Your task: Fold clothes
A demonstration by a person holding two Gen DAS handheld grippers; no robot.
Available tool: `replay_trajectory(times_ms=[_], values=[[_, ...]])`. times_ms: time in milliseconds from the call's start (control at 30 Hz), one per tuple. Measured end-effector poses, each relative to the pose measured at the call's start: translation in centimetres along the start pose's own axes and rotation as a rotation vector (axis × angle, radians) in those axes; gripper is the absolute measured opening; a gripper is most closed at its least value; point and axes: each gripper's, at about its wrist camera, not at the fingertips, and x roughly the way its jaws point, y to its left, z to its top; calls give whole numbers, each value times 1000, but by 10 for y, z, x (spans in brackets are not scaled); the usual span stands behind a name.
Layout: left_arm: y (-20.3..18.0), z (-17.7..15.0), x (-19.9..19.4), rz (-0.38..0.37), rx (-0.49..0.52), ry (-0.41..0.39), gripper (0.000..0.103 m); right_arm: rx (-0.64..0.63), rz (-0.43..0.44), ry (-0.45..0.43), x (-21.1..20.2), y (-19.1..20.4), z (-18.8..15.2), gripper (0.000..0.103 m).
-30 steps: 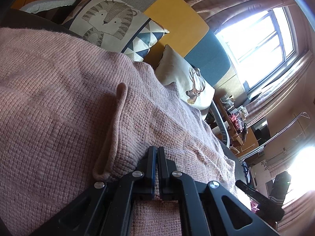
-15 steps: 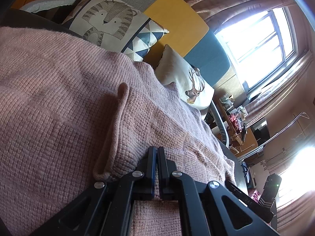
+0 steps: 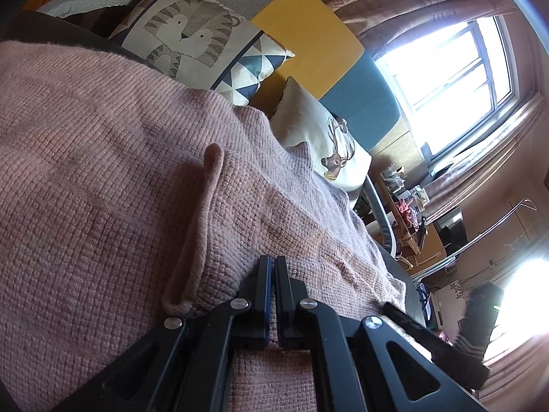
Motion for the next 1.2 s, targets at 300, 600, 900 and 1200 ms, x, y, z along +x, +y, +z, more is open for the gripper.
replay_trajectory(times_ms=[300,600,900,1200], values=[[4,1,1,-20,-15,-1,3,115,-16,-41,4,-24,-1,7],[7,0,1,-26,-17,-1,3,-14,58,-28,31,50,15,11],[7,-1,1,-29,-18,-5,3,151,64,-50,27,28,14,8],[15,17,-28,-111,-172,85,18,-105,-11,-38,31,111,-20,10]])
